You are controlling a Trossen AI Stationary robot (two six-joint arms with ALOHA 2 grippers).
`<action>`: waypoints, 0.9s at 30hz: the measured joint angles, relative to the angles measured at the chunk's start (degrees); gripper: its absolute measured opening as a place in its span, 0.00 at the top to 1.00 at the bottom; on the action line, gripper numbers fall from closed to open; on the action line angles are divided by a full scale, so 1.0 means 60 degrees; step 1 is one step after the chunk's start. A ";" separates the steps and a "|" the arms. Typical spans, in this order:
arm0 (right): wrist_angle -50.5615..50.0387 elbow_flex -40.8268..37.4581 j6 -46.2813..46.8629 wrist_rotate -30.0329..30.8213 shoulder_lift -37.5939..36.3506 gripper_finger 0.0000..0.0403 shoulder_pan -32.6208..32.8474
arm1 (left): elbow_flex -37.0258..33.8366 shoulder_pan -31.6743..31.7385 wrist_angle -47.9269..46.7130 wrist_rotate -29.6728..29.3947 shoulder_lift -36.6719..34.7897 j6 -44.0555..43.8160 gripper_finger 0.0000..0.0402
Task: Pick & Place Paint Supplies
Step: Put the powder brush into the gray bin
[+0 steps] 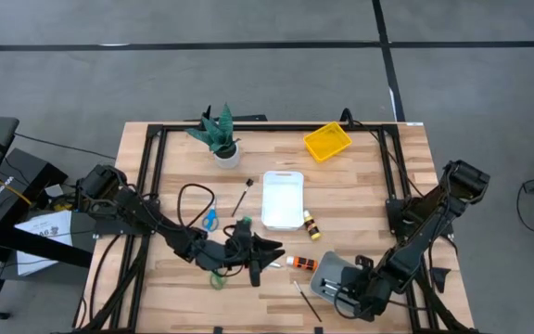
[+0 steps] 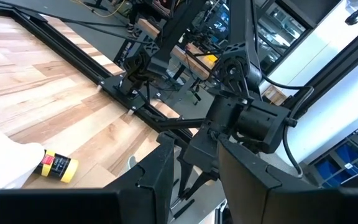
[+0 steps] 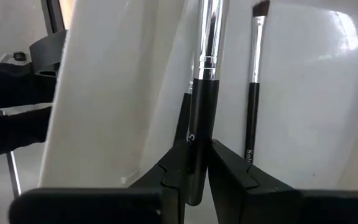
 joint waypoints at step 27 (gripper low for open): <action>0.0117 -0.0003 0.0274 -0.0004 -0.0010 0.85 0.0000 | 0.0000 0.0004 0.0000 -0.0001 0.0000 0.0000 0.71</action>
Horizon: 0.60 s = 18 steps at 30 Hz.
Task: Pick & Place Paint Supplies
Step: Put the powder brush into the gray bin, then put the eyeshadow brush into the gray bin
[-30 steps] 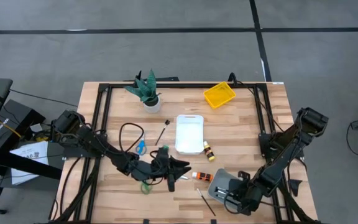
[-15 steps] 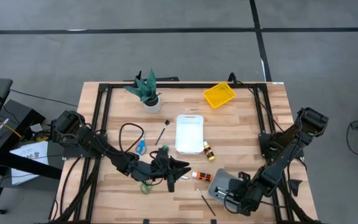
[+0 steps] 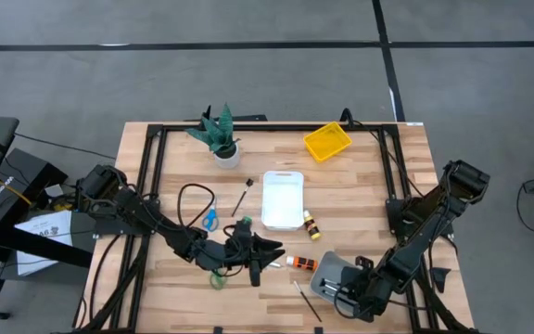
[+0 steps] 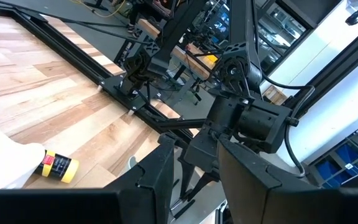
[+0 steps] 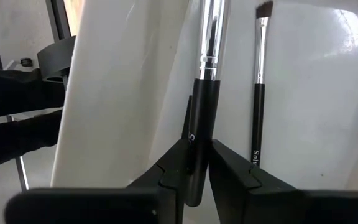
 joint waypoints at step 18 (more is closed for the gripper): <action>-0.0421 -0.0001 0.0220 0.0289 -0.0934 0.72 0.0026 | -0.0007 -0.0099 -0.0426 0.0949 0.0000 0.1512 0.71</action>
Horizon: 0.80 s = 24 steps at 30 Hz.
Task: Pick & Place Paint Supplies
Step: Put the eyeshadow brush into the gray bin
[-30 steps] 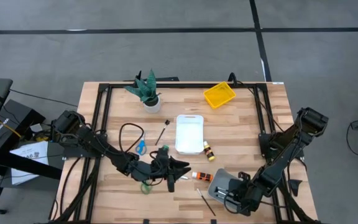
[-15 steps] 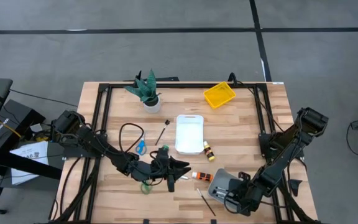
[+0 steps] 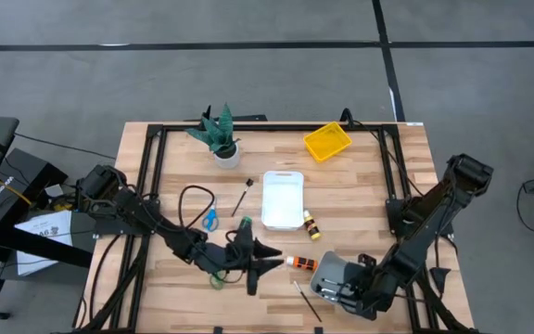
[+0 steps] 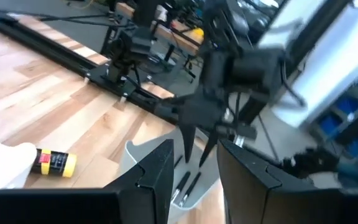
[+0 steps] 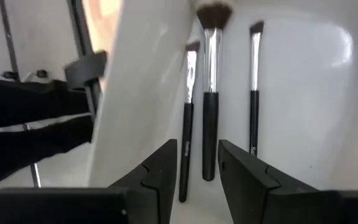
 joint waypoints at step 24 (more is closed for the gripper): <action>0.1071 0.0000 -0.0001 0.1824 -0.1929 0.72 0.0397 | 0.1990 -0.0922 -0.1633 0.1020 0.3530 0.0558 0.71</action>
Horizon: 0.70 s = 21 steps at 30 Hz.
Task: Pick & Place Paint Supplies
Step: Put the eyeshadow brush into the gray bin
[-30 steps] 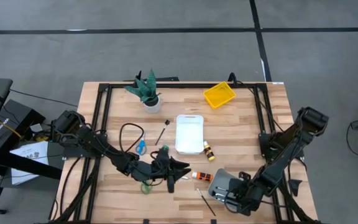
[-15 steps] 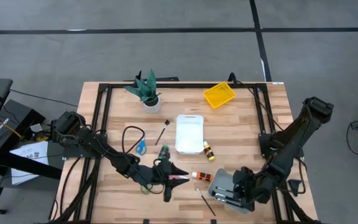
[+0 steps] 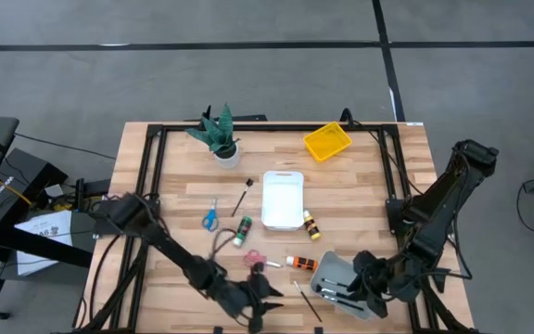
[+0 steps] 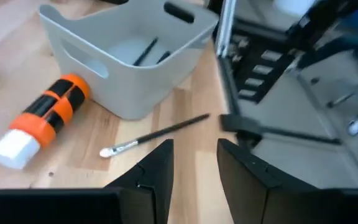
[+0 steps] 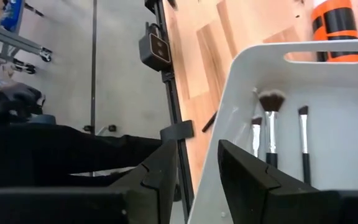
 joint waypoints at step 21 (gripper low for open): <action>0.0056 0.0000 0.0082 0.0007 0.0000 0.72 -0.0022 | 0.1343 0.1163 -0.0966 0.1418 0.1825 0.1631 0.71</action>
